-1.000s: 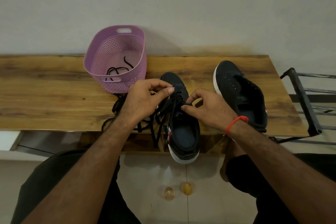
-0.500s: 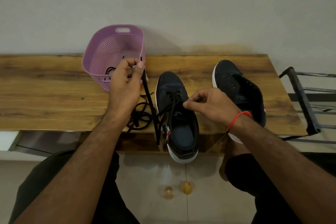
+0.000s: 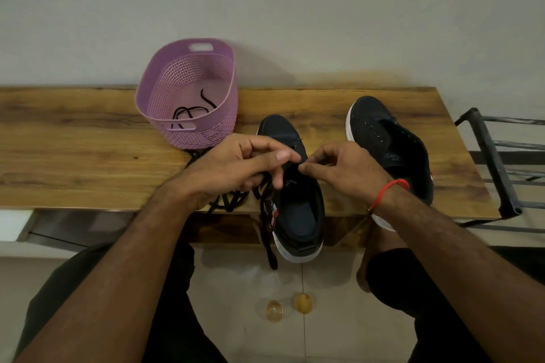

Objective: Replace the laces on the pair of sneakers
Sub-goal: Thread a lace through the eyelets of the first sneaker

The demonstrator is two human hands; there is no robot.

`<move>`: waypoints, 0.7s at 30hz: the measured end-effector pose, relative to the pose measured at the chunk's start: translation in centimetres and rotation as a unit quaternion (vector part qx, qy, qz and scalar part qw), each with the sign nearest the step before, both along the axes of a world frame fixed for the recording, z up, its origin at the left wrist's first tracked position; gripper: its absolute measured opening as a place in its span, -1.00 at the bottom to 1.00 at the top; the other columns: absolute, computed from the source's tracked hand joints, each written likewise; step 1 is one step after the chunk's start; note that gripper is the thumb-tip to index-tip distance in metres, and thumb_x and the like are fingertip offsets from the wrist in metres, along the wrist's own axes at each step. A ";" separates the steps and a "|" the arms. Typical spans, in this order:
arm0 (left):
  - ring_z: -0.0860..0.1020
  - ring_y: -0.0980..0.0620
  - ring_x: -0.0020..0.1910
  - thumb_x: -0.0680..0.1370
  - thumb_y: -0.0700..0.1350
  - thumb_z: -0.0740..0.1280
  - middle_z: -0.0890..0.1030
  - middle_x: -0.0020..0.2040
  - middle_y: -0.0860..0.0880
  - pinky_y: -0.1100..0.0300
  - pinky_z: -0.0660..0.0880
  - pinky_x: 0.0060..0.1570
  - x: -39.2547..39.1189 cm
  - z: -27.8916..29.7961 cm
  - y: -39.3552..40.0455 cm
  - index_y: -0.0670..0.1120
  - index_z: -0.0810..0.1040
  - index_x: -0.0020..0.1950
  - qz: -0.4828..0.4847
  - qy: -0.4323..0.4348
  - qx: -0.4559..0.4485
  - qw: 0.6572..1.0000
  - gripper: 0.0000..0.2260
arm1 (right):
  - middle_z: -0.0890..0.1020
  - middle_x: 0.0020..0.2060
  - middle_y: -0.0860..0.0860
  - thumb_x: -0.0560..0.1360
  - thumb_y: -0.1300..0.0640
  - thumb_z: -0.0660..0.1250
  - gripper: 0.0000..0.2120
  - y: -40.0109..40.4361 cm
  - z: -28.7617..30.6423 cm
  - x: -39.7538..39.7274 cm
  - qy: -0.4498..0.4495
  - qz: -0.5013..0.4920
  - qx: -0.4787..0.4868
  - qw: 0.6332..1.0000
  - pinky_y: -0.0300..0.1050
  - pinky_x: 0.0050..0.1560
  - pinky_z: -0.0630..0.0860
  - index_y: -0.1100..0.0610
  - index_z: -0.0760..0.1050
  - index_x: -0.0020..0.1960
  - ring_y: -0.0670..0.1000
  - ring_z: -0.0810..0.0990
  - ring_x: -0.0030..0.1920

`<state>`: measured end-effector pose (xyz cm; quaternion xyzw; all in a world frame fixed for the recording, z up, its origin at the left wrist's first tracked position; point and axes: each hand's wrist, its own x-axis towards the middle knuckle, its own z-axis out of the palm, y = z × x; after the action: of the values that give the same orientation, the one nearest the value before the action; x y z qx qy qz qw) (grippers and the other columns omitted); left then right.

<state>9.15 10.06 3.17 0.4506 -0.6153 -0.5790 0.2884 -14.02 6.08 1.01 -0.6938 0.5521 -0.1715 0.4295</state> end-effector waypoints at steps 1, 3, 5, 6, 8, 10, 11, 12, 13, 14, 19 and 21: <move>0.42 0.13 -0.42 0.64 0.02 0.33 0.69 -0.14 -0.05 0.33 0.32 -0.47 0.0 -0.2 -0.2 0.06 0.67 0.21 0.043 -0.003 -0.006 0.999 -0.80 | 0.67 -0.19 -0.14 0.47 -0.07 0.47 -0.88 0.0 0.0 0.0 -0.002 0.000 0.000 1.000 -0.43 -0.28 0.44 -0.03 0.62 -0.09 -0.24 0.62 -0.17; 0.59 0.10 -0.27 0.65 -0.12 0.33 0.71 -0.01 -0.02 0.33 0.41 -0.42 0.0 -0.5 -0.5 0.04 0.66 0.22 0.110 -0.012 -0.027 0.994 -0.81 | 0.68 -0.21 -0.14 0.47 -0.06 0.48 -0.87 0.0 0.0 -0.1 -0.011 -0.004 0.003 1.000 -0.48 -0.32 0.45 -0.01 0.64 -0.10 -0.27 0.62 -0.19; 0.70 0.03 -0.04 0.64 -0.27 0.31 0.70 0.13 -0.02 0.31 0.50 -0.34 -0.2 -0.8 -0.7 -0.03 0.63 0.25 0.148 -0.022 -0.050 0.988 -0.75 | 0.69 -0.21 -0.13 0.46 -0.06 0.48 -0.86 0.0 0.0 -0.1 -0.015 -0.008 0.004 1.000 -0.47 -0.30 0.46 -0.01 0.64 -0.11 -0.27 0.62 -0.18; 0.71 0.00 0.02 0.63 -0.31 0.32 0.68 0.19 -0.03 0.29 0.54 -0.30 -0.3 -0.9 -0.8 -0.07 0.60 0.28 0.171 -0.018 -0.051 0.984 -0.72 | 0.69 -0.21 -0.14 0.46 -0.07 0.49 -0.86 0.0 0.0 -0.1 -0.013 -0.009 0.004 1.000 -0.45 -0.28 0.47 -0.01 0.64 -0.11 -0.26 0.63 -0.17; 0.72 -0.03 0.04 0.58 -0.32 0.38 0.67 0.20 -0.06 0.24 0.61 -0.24 -0.5 -0.9 -0.9 -0.10 0.56 0.34 0.227 0.004 -0.031 0.973 -0.65 | 0.69 -0.22 -0.14 0.45 -0.07 0.49 -0.86 0.0 -0.1 0.0 -0.012 -0.013 0.003 1.000 -0.43 -0.26 0.48 -0.01 0.64 -0.13 -0.24 0.64 -0.17; 0.72 -0.02 0.00 0.54 -0.29 0.44 0.72 0.08 -0.08 0.23 0.65 -0.22 -0.7 -0.9 -0.9 -0.12 0.57 0.32 0.274 0.020 -0.012 0.961 -0.65 | 0.70 -0.21 -0.13 0.45 -0.07 0.50 -0.86 0.0 -0.1 0.0 -0.016 -0.015 0.009 1.000 -0.40 -0.22 0.50 0.00 0.65 -0.14 -0.23 0.65 -0.16; 0.73 -0.01 -0.02 0.53 -0.26 0.46 0.74 0.01 -0.09 0.24 0.65 -0.22 -0.9 -0.8 -0.8 -0.14 0.59 0.28 0.284 0.020 -0.010 0.959 -0.68 | 0.70 -0.21 -0.12 0.45 -0.06 0.50 -0.86 -0.1 -0.1 0.0 -0.019 -0.014 0.013 1.000 -0.37 -0.17 0.53 0.00 0.65 -0.14 -0.21 0.66 -0.15; 0.73 -0.01 -0.05 0.53 -0.25 0.46 0.75 -0.05 -0.08 0.25 0.64 -0.23 -1.1 -0.8 -0.6 -0.15 0.62 0.22 0.282 0.014 -0.013 0.959 -0.74 | 0.71 -0.20 -0.10 0.45 -0.05 0.50 -0.86 -0.1 -0.1 0.0 -0.023 -0.011 0.019 0.999 -0.31 -0.12 0.56 0.01 0.65 -0.14 -0.18 0.66 -0.13; 0.73 0.01 -0.08 0.54 -0.24 0.46 0.75 -0.09 -0.07 0.26 0.64 -0.24 -1.5 -0.7 -0.4 -0.15 0.65 0.17 0.274 0.002 -0.022 0.961 -0.79 | 0.71 -0.20 -0.09 0.45 -0.04 0.50 -0.87 -0.2 -0.1 0.0 -0.030 -0.009 0.026 0.999 -0.27 -0.08 0.58 0.02 0.66 -0.14 -0.17 0.67 -0.12; 0.73 0.04 -0.13 0.54 -0.23 0.46 0.75 -0.11 -0.05 0.26 0.63 -0.25 -2.0 -0.7 -0.2 -0.12 0.67 0.13 0.263 -0.019 -0.034 0.964 -0.82 | 0.72 -0.20 -0.09 0.45 -0.02 0.50 -0.88 -0.2 -0.1 -0.1 -0.038 -0.009 0.034 0.999 -0.26 -0.07 0.58 0.02 0.66 -0.14 -0.16 0.68 -0.12; 0.60 0.27 -0.18 0.52 -0.08 0.49 0.66 -0.09 0.16 0.40 0.50 -0.22 -3.9 -0.8 0.3 0.06 0.72 0.03 0.221 -0.153 -0.103 0.958 -0.90 | 0.71 -0.27 -0.16 0.47 0.02 0.49 -0.92 -0.5 0.0 -0.3 -0.060 -0.020 0.070 0.996 -0.49 -0.40 0.42 0.01 0.67 -0.17 -0.27 0.65 -0.22; 0.56 0.21 -0.03 0.51 -0.01 0.50 0.58 0.05 0.17 0.36 0.49 -0.06 -4.1 -0.9 0.2 0.11 0.71 0.00 0.199 -0.235 -0.138 0.941 -0.91 | 0.71 -0.27 -0.17 0.49 0.04 0.48 -0.93 -0.5 0.0 -0.4 -0.067 -0.027 0.084 0.994 -0.51 -0.43 0.41 0.01 0.67 -0.16 -0.28 0.64 -0.21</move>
<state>5.05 10.27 2.26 0.6425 -0.6375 -0.2970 0.3044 -14.43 5.53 1.03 -0.6270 0.5533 -0.1826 0.5171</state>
